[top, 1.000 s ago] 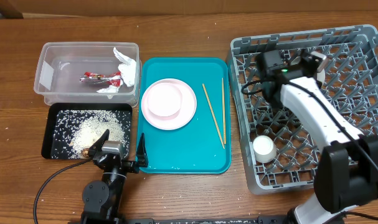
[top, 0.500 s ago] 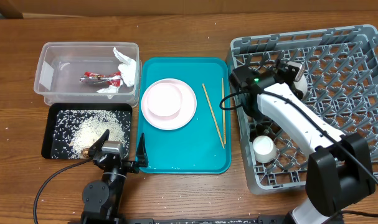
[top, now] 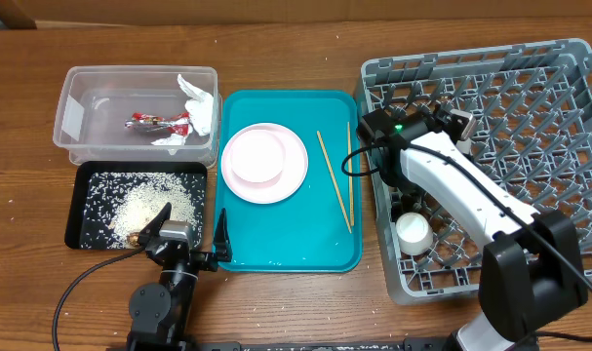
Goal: Sort waste into correct bins and load items into the dishwasher
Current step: 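Place the white bowl into the dish rack with right gripper, then grasp one wooden chopstick with right gripper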
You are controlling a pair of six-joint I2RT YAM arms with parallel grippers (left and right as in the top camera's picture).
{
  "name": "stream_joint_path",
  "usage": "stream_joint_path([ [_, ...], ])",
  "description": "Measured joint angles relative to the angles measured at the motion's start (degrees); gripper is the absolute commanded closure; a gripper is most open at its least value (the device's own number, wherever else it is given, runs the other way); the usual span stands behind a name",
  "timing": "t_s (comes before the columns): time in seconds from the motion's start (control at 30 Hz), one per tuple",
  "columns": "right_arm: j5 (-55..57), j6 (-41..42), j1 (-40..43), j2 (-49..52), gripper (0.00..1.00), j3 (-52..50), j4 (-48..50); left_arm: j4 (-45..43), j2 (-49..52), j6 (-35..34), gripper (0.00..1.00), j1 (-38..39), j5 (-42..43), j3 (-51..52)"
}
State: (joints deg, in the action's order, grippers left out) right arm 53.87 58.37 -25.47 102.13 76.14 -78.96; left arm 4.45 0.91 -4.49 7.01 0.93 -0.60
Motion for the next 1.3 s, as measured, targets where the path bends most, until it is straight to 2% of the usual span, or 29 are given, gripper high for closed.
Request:
stream_joint_path([
  [0.17,-2.8,-2.8,-3.0,-3.7,0.39,0.3,2.2,0.0,0.0,0.0,0.00,0.0,0.0,0.0],
  [0.27,-7.7,-10.9,-7.6,-6.4,0.36,1.1,9.7,0.0,0.0,0.0,0.00,0.0,0.0,0.0],
  [0.37,-18.7,-22.3,-12.7,-7.2,0.33,1.7,17.0,0.0,0.0,0.0,0.00,0.0,0.0,0.0],
  [0.53,-33.3,-31.2,-16.4,-7.1,0.34,0.9,26.1,0.0,0.0,0.0,0.00,0.0,0.0,0.0],
  [0.6,-35.8,-32.6,-16.3,-7.1,0.39,-0.2,28.8,0.0,0.0,0.0,0.00,0.0,0.0,0.0],
  [0.8,-44.3,-41.2,-15.8,-4.6,0.41,-4.3,35.9,0.0,0.0,0.0,0.00,0.0,0.0,0.0],
  [0.9,-43.5,-43.3,-15.8,-0.2,0.46,-4.9,36.8,0.0,0.0,0.0,0.00,0.0,0.0,0.0],
  [1.0,-41.0,-44.7,-15.6,4.2,0.46,-5.3,37.4,0.0,0.0,0.0,0.00,0.0,0.0,0.0],
  [1.17,-42.9,-48.8,-12.9,6.4,0.47,-5.5,38.9,0.0,0.0,0.0,0.00,0.0,0.0,0.0],
  [1.23,-45.0,-50.3,-10.8,6.8,0.56,-5.5,39.4,0.0,0.0,0.0,0.00,0.0,0.0,0.0],
  [1.3,-46.7,-51.2,-9.4,7.9,0.69,-5.5,39.3,0.0,0.0,0.0,0.00,0.0,0.0,0.0],
])
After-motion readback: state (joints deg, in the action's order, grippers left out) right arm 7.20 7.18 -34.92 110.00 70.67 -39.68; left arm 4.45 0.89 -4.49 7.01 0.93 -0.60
